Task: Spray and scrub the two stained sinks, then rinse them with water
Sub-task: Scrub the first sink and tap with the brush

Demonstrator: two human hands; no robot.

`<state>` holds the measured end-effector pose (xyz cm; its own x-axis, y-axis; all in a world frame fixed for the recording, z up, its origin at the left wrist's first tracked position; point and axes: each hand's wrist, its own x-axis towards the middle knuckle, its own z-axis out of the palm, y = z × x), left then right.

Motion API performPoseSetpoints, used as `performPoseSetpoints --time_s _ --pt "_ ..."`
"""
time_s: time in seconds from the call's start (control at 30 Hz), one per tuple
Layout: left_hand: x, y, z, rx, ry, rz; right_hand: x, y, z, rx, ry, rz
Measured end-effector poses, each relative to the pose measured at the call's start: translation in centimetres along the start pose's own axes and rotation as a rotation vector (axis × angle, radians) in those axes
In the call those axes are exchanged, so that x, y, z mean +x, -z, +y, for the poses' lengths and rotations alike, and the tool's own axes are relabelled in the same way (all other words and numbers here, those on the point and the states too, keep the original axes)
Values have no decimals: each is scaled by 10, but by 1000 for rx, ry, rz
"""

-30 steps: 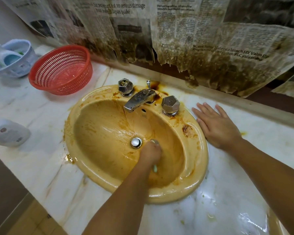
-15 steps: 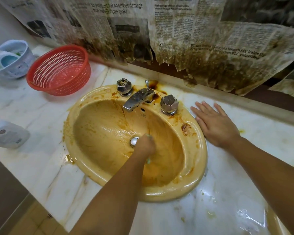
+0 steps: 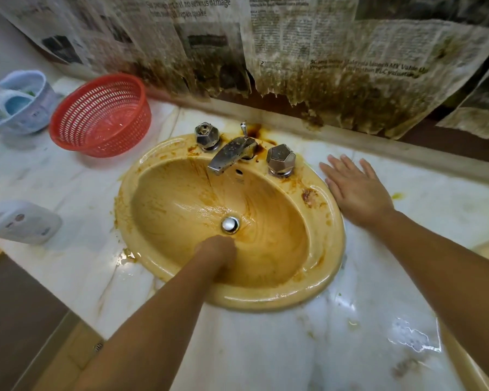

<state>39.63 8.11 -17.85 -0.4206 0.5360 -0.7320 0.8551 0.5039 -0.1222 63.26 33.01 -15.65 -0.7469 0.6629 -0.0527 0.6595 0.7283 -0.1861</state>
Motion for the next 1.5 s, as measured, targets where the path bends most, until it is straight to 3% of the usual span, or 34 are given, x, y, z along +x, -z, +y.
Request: performPoseSetpoints --time_s 0.07,0.17,0.23,0.37,0.53,0.63,0.77,0.9,1.03,1.13,1.27,1.4,1.5 --pt "-2 5 3 23 30 6 -11 -1 -6 8 -80 1" --pt "-18 7 39 -132 -306 -15 -38 -6 -11 21 -153 18" --pt "-24 9 36 -114 -390 -40 -56 -8 -15 39 -174 26" --pt "-3 9 -5 44 -165 23 -91 -14 -29 66 -227 38" --pt "-38 12 37 -294 -501 -63 -118 -18 -46 89 -287 48" --pt "-42 22 3 -246 -437 -159 -128 -23 -54 104 -322 49" --pt "-59 25 15 -21 -336 -99 -158 -33 -82 117 -389 118" --pt "-70 29 38 -239 -524 -88 -193 -42 -117 127 -410 166" --pt "-66 23 -7 -210 -418 -118 -193 -35 -122 285 -420 188" --pt "-70 22 2 -147 -434 -88 -177 -26 -115 322 -395 143" --pt "-73 28 33 -451 -558 -113 -137 -8 -95 299 -280 61" --pt "-48 21 28 -186 -414 -57 -89 1 -67 198 -131 -34" --pt "-38 17 46 -253 -468 -20 -52 8 -54 163 -45 -76"
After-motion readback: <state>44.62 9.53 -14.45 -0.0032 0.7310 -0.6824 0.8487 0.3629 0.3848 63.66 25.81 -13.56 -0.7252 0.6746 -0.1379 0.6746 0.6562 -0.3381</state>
